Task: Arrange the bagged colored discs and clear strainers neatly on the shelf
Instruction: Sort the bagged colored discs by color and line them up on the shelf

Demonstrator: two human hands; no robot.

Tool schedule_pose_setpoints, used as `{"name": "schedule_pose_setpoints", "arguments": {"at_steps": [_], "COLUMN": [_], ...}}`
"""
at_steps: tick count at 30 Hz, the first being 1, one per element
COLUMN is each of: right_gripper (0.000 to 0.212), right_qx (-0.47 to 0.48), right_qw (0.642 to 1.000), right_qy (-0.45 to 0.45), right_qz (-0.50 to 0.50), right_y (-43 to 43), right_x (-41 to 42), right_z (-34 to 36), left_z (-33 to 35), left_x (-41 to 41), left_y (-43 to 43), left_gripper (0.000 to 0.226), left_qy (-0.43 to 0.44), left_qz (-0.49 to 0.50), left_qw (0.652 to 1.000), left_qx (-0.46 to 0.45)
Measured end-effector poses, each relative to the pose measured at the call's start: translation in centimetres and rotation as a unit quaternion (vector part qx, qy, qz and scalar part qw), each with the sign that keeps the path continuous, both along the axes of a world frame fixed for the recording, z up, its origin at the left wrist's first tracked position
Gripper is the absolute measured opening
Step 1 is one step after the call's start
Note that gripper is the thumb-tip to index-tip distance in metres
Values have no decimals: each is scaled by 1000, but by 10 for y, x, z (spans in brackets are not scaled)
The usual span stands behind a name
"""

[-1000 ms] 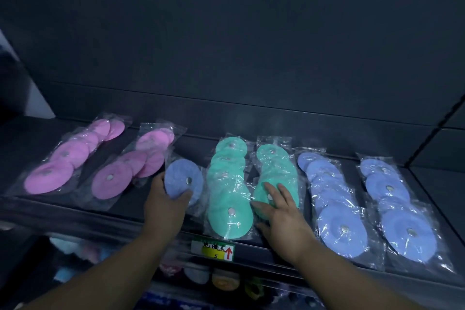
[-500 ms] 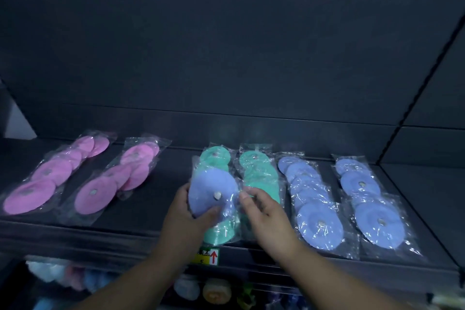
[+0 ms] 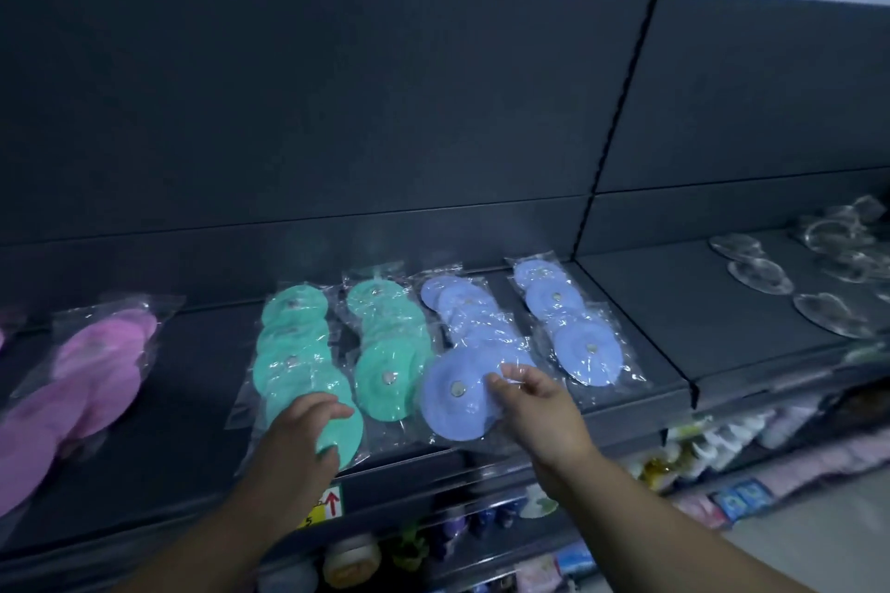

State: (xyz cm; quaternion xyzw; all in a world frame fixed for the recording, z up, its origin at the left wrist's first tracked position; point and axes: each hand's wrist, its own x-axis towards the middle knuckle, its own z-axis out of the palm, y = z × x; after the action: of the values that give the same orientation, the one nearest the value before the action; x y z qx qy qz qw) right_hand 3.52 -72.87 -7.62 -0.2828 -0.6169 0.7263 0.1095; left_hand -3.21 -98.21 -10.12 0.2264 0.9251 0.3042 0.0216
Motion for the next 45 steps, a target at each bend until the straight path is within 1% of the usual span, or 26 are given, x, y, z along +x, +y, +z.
{"name": "schedule_pose_setpoints", "arguments": {"at_steps": [3, 5, 7, 9, 10, 13, 16, 18, 19, 20, 22, 24, 26, 27, 30, 31, 32, 33, 34, 36, 38, 39, 41, 43, 44, 45], "right_gripper": [13, 12, 11, 12, 12, 12, 15, 14, 13, 16, 31, 37, 39, 39, 42, 44, 45, 46, 46, 45, 44, 44, 42, 30, 24, 20], "right_qx": [-12, -20, -10, 13, 23, 47, 77, 103, 112, 112, 115, 157, 204, 227, 325, 360, 390, 411, 419, 396, 376, 367, 334, 304, 271, 212], "right_qw": [999, 999, 998, 997, 996, 996, 996, 993, 991, 989, 982, 964, 938, 924, 874, 853, 833, 818, 813, 838, 872, 886, 910, 921, 931, 948], "right_qy": [0, 3, 1, -2, -5, -17, -36, -52, -55, -53, -46, -55, -58, -52, -24, -7, 11, 27, 38, 51, 53, 48, 21, -9, -17, -22], "right_qz": [-30, -47, -63, -76, -82, -74, -16, 33, 56, 80, 139, 207, 274, 303, 360, 378, 393, 402, 402, 371, 309, 278, 245, 245, 243, 237], "right_y": [17, 32, 49, 73, 86, 131, 176, 202, 215, 225, 242, 256, 266, 269, 271, 269, 267, 265, 264, 262, 265, 266, 271, 273, 274, 275], "right_x": [9, 14, 16, 18, 18, 18, 14, 8, 4, 1, -8, -17, -27, -33, -52, -57, -61, -64, -65, -64, -61, -58, -51, -45, -43, -41], "right_z": [-4, -6, -7, -7, -7, -5, -3, 2, 5, 7, 11, 13, 14, 15, 17, 17, 16, 14, 12, 8, 3, 1, -5, -8, -8, -7], "left_z": [2, 1, 3, 7, 10, 20, 19, 17, 16, 13, 7, 0, -12, -16, -21, -21, -22, -20, -18, -11, -7, -3, 1, 2, 4, 7], "left_x": [-9, -9, -8, -7, -6, -4, -3, 0, 1, 0, -4, -10, -15, -15, -11, -12, -12, -12, -12, -7, 0, 6, 17, 23, 23, 22], "left_y": [1, 7, 14, 29, 39, 85, 138, 174, 191, 207, 237, 258, 268, 271, 272, 271, 269, 268, 268, 273, 283, 291, 304, 311, 314, 315], "left_gripper": [56, 60, 54, 40, 34, 31, 30, 35, 41, 48, 65, 79, 77, 77, 96, 96, 91, 83, 76, 64, 54, 52, 58, 64, 64, 64], "left_qy": [-5, -7, 35, 100, 118, 118, 126, 93, 72, 61, 76, 55, 9, -3, 3, 10, 11, 6, 4, 49, 94, 78, 36, 14, 9, 1], "left_qz": [20, 33, 47, 38, 27, -5, -19, -26, -26, -20, -7, 22, 61, 73, 94, 99, 108, 121, 135, 142, 133, 127, 105, 85, 80, 82], "left_qw": [1000, 999, 998, 992, 989, 983, 979, 986, 991, 995, 997, 990, 979, 975, 973, 974, 976, 977, 977, 981, 986, 989, 993, 995, 995, 994], "left_qx": [16, 20, 33, 62, 82, 141, 160, 134, 106, 70, -21, -126, -195, -208, -209, -201, -189, -176, -166, -124, -45, -11, 28, 44, 54, 66]}}
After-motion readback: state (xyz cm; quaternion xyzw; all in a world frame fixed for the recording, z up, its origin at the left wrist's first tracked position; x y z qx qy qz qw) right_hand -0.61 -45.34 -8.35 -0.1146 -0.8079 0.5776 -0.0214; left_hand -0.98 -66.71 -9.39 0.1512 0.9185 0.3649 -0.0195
